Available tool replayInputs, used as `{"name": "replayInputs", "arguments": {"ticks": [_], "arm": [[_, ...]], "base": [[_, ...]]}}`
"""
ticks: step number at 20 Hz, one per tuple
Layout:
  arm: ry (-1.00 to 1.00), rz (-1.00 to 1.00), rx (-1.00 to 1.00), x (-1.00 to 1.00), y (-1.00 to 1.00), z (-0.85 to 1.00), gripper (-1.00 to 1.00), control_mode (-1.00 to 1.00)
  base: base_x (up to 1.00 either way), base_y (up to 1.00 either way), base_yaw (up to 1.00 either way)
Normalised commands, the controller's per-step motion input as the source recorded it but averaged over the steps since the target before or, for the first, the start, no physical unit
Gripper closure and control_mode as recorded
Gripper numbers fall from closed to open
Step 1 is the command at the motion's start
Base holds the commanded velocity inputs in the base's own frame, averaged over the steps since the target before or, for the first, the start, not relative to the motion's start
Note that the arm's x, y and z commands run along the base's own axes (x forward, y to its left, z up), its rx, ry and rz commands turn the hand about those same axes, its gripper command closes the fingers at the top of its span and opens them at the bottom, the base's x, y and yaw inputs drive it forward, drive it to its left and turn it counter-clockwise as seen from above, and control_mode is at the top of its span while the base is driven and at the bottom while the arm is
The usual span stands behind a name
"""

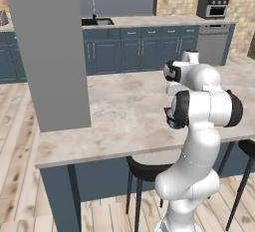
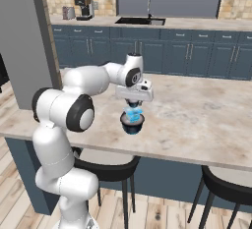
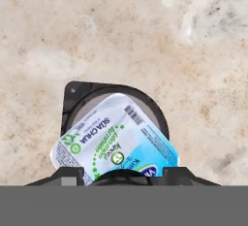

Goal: Stack the yogurt containers by placing the smaller containers on top of the larger containers.

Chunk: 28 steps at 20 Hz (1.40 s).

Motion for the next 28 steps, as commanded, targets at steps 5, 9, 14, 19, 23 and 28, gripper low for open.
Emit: {"name": "replayInputs", "arguments": {"ticks": [5, 9, 14, 19, 23, 28], "arm": [[0.0, -0.02, 0.01, 0.0, 0.0, -0.08, 1.0, -1.0], [0.0, -0.02, 0.02, 0.0, 0.0, -0.05, 1.0, -1.0], [0.0, -0.02, 0.01, 0.0, 0.0, -0.03, 1.0, -1.0], [0.0, -0.02, 0.0, 0.02, 0.0, -0.03, 1.0, -1.0], [0.0, -0.04, 0.0, 0.0, 0.0, -0.03, 1.0, -1.0], [0.0, -0.03, 0.0, 0.0, 0.0, -0.01, 1.0, -1.0]], "base": [[0.0, 0.0, 0.0], [0.0, 0.0, 0.0], [0.0, 0.0, 0.0], [0.0, 0.0, 0.0], [0.0, 0.0, 0.0], [0.0, 0.0, 0.0]]}}
